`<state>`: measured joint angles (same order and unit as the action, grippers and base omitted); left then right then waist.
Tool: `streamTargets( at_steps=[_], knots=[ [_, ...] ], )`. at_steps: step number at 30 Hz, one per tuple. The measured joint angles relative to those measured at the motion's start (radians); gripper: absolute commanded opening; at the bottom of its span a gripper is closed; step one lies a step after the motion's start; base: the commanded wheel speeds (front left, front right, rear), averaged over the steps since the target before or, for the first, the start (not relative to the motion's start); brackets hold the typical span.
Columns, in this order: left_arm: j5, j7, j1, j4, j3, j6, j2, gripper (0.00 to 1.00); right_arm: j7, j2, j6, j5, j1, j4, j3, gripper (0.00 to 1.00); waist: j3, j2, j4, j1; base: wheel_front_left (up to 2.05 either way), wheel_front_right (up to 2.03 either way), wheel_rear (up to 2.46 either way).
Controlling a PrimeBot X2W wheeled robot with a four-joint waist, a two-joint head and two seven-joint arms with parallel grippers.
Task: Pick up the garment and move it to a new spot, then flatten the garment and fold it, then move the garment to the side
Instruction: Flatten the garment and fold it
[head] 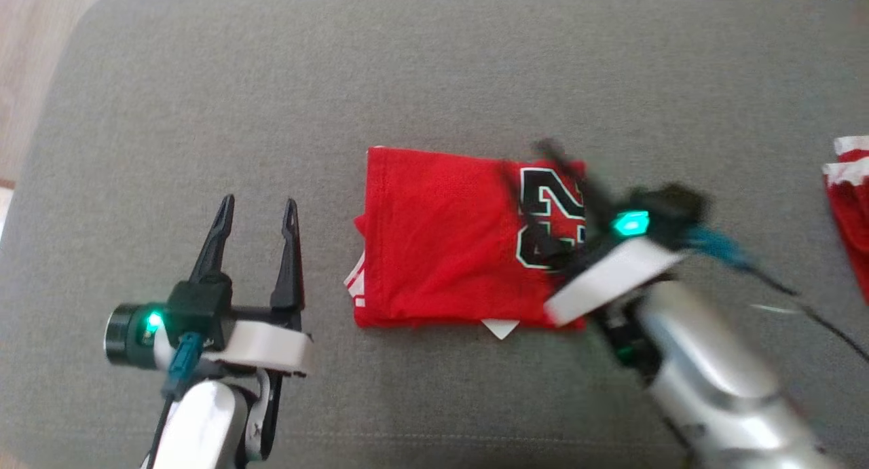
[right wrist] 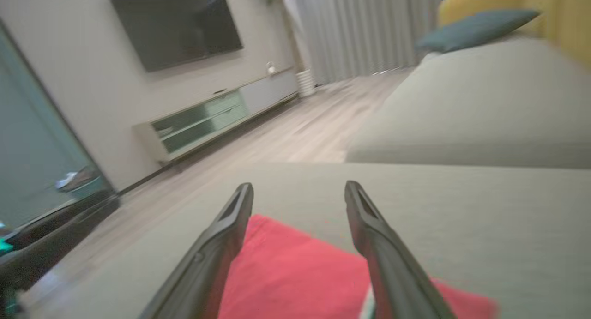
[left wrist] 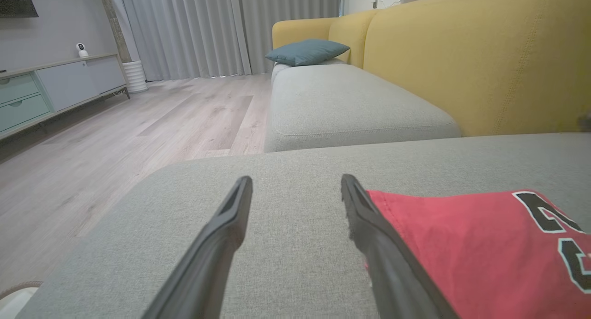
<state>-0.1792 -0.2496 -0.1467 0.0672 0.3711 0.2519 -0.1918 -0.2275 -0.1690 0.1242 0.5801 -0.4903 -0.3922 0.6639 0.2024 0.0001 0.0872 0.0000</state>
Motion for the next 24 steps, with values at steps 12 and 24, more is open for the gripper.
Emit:
streamTargets(
  at_steps=[12, 24],
  knots=[
    [-0.001, 0.002, 0.053, 0.000, -0.011, 0.009, -0.034, 1.00, 0.125, 0.008, 0.000, -0.272, 0.364, 0.281, -0.576, 1.00, -0.082, 0.0000, -0.052, 0.0000, 0.00, 0.00, 0.00],
    [-0.012, 0.026, 0.116, 0.001, -0.008, 0.009, -0.063, 1.00, 0.266, 0.068, 0.000, -0.338, 0.549, 0.467, -0.645, 1.00, -0.160, 0.0000, -0.076, 0.0000, 0.00, 0.00, 0.00]
  ],
)
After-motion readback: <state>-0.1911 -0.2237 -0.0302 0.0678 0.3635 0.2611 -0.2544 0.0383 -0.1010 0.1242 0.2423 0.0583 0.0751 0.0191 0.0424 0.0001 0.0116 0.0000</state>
